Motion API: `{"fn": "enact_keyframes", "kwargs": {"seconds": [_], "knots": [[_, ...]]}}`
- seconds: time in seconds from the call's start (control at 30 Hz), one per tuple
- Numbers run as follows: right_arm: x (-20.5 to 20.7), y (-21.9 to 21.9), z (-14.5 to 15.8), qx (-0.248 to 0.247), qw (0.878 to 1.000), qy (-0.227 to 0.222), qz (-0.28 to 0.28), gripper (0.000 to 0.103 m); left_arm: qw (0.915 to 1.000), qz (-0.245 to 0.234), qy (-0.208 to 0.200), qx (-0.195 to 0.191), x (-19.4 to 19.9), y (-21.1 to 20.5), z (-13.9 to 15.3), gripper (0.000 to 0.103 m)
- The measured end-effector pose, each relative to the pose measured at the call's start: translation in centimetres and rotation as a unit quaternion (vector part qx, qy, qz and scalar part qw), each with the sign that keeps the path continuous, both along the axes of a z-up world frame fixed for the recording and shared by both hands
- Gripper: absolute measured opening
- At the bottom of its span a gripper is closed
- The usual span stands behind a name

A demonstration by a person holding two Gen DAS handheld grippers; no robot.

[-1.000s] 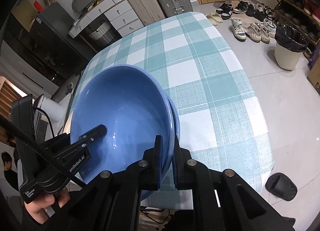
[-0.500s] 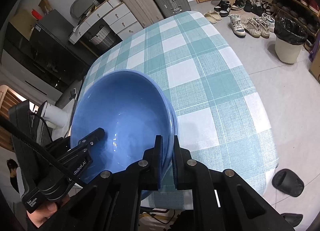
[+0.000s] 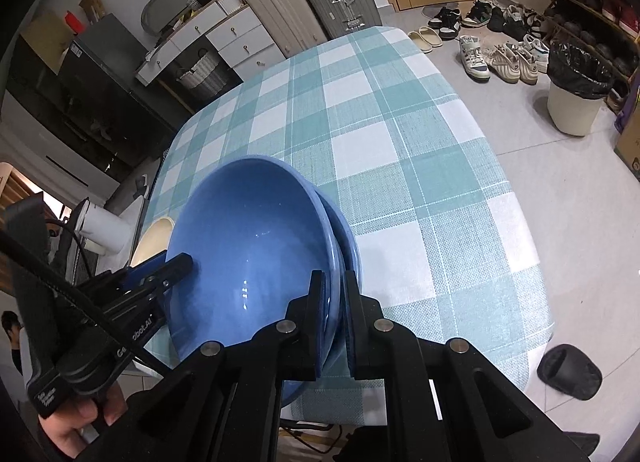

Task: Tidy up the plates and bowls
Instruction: 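Lower the held bowl with both grippers into the nested bowls, then open both grippers to release the bowl into the stack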

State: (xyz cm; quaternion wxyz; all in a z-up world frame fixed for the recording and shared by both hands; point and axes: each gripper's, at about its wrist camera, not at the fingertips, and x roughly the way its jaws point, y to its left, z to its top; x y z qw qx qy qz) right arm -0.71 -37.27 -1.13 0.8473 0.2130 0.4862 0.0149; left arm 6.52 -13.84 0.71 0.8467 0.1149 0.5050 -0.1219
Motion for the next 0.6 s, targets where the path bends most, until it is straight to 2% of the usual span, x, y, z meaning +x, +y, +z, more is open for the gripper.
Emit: {"fn": "enact_keyframes", "kwargs": {"seconds": [0.4, 0.6], "knots": [[0.3, 0.7, 0.5, -0.026, 1.0, 0.006, 0.011, 0.008, 1.0, -0.003, 0.009, 0.001, -0.2, -0.5, -0.8, 0.02], [0.7, 1.8, 1.3, -0.087, 0.996, 0.007, 0.02, 0.008, 0.9997, 0.011, 0.021, -0.011, 0.2, 0.0, -1.9, 0.02]]}}
